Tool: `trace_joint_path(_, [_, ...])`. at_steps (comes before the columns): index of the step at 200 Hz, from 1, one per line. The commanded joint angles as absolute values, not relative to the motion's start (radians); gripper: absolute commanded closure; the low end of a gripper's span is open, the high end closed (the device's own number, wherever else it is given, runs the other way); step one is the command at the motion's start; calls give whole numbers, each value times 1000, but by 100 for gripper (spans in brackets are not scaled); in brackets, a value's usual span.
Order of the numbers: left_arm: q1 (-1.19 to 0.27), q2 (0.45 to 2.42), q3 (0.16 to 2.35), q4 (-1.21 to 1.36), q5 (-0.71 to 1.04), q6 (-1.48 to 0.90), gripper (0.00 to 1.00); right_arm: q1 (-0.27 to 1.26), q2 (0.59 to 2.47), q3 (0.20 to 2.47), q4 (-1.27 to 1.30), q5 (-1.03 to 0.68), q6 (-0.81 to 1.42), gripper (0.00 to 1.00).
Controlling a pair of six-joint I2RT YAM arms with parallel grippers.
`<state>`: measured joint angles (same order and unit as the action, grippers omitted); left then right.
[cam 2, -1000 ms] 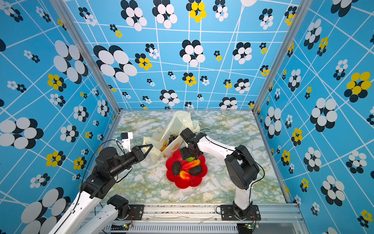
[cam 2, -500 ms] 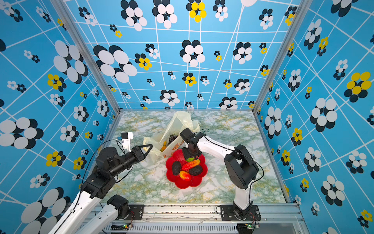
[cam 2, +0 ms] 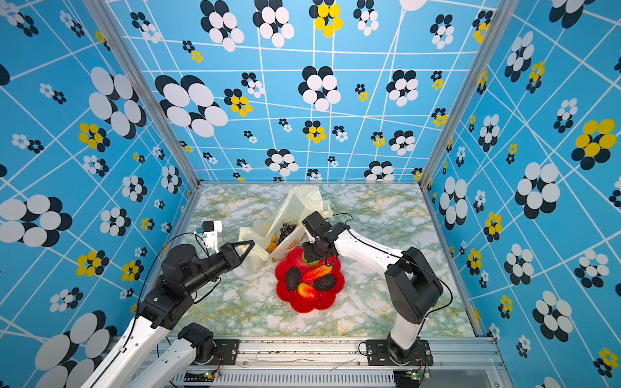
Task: Place the fruits into the plastic bag
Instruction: 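Lift the green custard apple with the right gripper toward the bag mouth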
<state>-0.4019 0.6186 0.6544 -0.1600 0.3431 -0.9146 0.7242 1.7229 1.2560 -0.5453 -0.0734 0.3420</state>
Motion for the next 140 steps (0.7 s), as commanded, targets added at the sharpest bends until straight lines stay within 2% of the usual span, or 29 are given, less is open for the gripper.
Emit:
trace_joint_path(1, [-409,607,640,-150,336,-910,100,712,1678,1221,-471,-163,385,57])
trace_joint_path(70, [-409,612,650,-158,339,-908,100,631,1585,1119,-321,-368,507,58])
trace_joint_path(140, [-410,606,653,-162,337,-922,100,606,1367,1084,-358,-453,565,58])
